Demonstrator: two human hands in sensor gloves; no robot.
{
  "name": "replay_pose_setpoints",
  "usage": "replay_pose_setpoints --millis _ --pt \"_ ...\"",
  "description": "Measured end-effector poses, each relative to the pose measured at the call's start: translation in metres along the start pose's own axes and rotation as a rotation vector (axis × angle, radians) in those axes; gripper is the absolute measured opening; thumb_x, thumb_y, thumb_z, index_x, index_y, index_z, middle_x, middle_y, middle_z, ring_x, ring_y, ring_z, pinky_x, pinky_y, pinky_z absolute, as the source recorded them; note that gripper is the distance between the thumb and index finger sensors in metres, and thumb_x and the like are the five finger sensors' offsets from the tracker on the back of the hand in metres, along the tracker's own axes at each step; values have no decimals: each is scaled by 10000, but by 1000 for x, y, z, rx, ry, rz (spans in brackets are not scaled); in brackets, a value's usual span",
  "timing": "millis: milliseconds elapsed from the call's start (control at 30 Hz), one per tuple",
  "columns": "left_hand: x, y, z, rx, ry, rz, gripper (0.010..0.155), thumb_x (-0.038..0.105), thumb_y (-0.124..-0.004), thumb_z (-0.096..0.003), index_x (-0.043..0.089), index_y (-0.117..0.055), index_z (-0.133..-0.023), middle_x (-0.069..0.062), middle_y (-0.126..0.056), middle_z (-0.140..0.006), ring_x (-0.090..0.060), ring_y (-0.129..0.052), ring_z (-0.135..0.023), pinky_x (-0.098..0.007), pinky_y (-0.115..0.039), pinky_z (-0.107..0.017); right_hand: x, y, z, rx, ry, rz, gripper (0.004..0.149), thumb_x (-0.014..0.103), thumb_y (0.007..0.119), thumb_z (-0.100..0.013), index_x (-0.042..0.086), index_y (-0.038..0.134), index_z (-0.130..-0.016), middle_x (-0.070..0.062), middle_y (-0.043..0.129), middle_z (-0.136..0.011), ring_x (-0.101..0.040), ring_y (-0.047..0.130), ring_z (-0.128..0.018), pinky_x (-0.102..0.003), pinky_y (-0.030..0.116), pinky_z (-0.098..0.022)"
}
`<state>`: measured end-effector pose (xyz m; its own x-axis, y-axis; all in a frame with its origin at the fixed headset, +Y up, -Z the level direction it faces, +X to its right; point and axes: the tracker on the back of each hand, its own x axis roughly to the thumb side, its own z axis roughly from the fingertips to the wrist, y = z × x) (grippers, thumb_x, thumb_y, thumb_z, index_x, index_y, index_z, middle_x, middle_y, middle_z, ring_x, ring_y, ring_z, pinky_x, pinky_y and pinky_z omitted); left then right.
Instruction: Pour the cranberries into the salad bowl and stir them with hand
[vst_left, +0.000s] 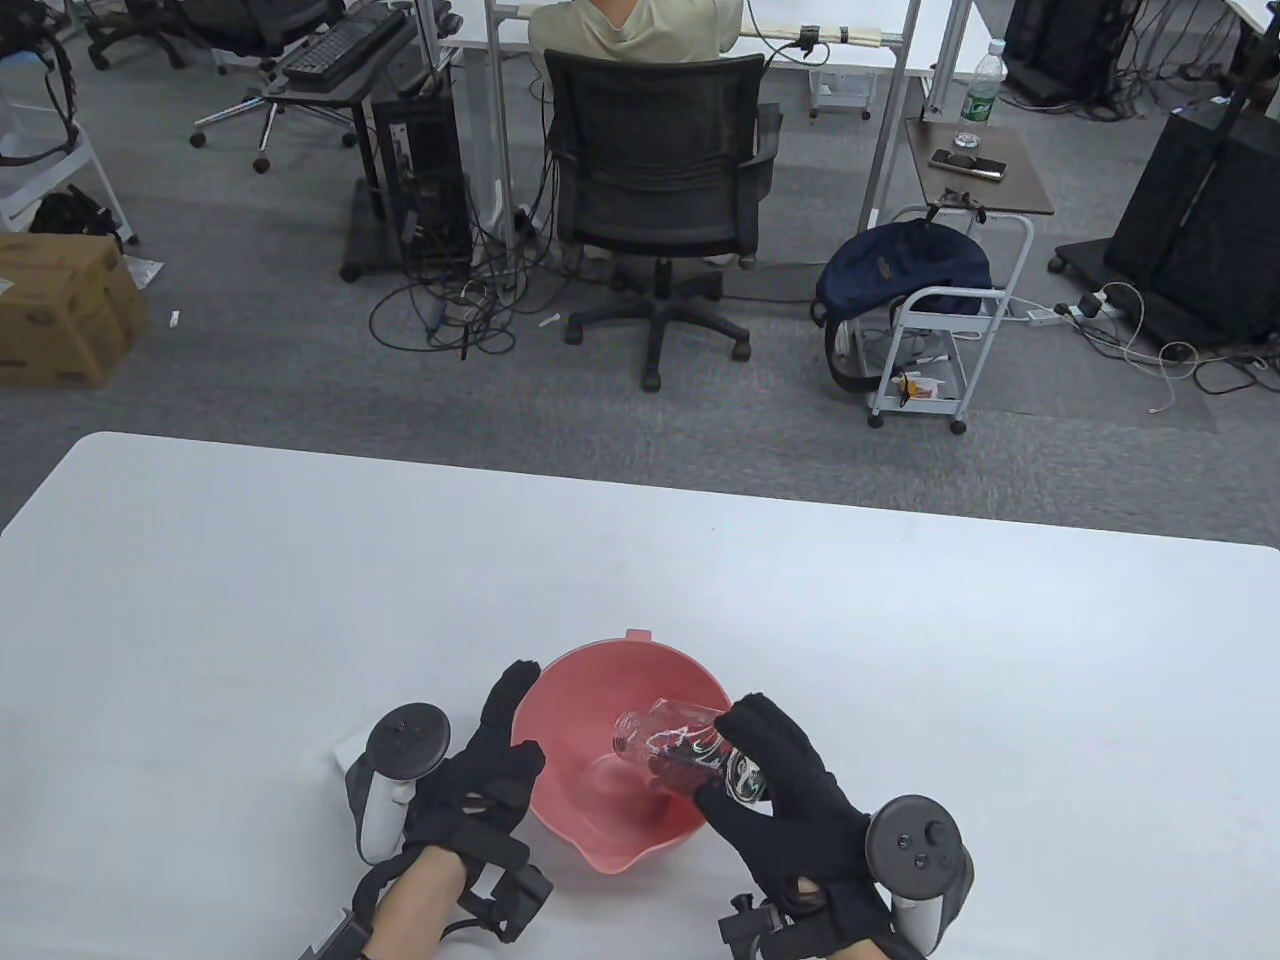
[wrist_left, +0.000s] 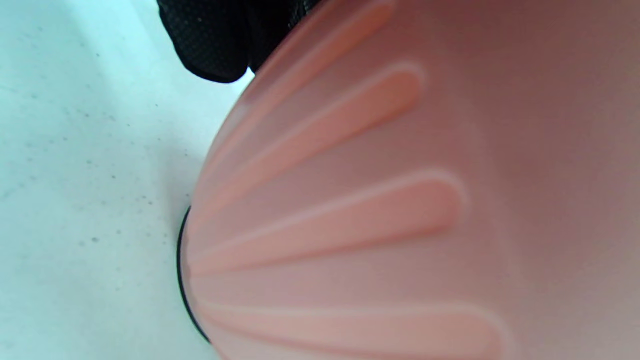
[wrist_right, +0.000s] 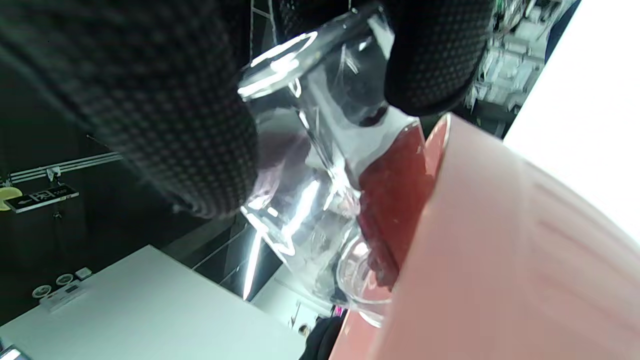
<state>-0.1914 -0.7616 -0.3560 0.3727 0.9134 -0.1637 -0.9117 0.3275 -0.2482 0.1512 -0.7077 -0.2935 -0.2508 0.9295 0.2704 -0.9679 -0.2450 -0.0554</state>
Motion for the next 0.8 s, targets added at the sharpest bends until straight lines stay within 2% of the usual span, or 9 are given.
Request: replay_pose_setpoints --millis 33,100,200,300,400,500,600,700,800 --pt "0 0 0 1 0 0 738 314 -661 -575 592 -218 -1094 -53 -380 -1253 -380 -618 -1085 -502 -667 -751 1 2 2 -4 -8 -74 644 422 1083 -319 472 784 -888 -15 732 -1082 -333 763 -927 -403 850 -547" --pt "0 0 0 1 0 0 738 311 -661 -575 591 -217 -1094 -52 -379 -1254 -380 -618 -1085 -503 -666 -751 5 1 3 -103 -28 68 639 414 1084 -315 472 790 -879 -10 734 -1074 -328 755 -927 -405 845 -548" --pt "0 0 0 2 0 -1 739 311 -661 -575 590 -217 -1095 -54 -380 -1253 -377 -618 -1086 -502 -667 -751 2 2 1 7 -10 -19 644 446 1079 -313 484 781 -882 8 743 -1075 -305 764 -925 -383 851 -543" --pt "0 0 0 4 0 0 739 312 -661 -575 593 -217 -1094 -55 -380 -1254 -380 -618 -1086 -502 -666 -751 4 1 4 -97 -22 69 639 427 1081 -312 473 788 -879 0 735 -1074 -312 750 -926 -396 840 -543" --pt "0 0 0 2 0 0 738 313 -661 -575 591 -218 -1096 -54 -379 -1254 -377 -618 -1086 -502 -666 -752 2 3 3 -8 -11 -53 648 442 1084 -312 467 783 -886 -3 743 -1072 -312 766 -918 -390 847 -537" --pt "0 0 0 1 0 0 738 312 -661 -575 591 -218 -1095 -53 -379 -1253 -375 -617 -1087 -502 -666 -752 5 2 4 -89 -51 108 638 443 1075 -316 470 778 -881 3 731 -1072 -312 759 -919 -390 845 -540" --pt "0 0 0 0 0 1 739 310 -661 -575 591 -217 -1095 -55 -380 -1253 -378 -616 -1086 -503 -666 -752 1 4 4 -23 -12 -74 646 433 1078 -323 447 774 -893 -21 731 -1075 -335 771 -915 -409 847 -537" --pt "0 0 0 -1 0 0 740 310 -661 -574 589 -215 -1095 -54 -381 -1253 -378 -616 -1087 -503 -665 -752 5 2 3 -76 -53 87 638 448 1073 -314 472 776 -878 6 731 -1070 -315 767 -916 -393 848 -540" --pt "0 0 0 -1 0 1 741 310 -662 -573 590 -216 -1095 -52 -382 -1253 -377 -616 -1087 -503 -665 -752 4 4 5 -73 -28 -68 640 422 1081 -321 445 783 -887 -19 723 -1076 -339 761 -917 -421 837 -541"
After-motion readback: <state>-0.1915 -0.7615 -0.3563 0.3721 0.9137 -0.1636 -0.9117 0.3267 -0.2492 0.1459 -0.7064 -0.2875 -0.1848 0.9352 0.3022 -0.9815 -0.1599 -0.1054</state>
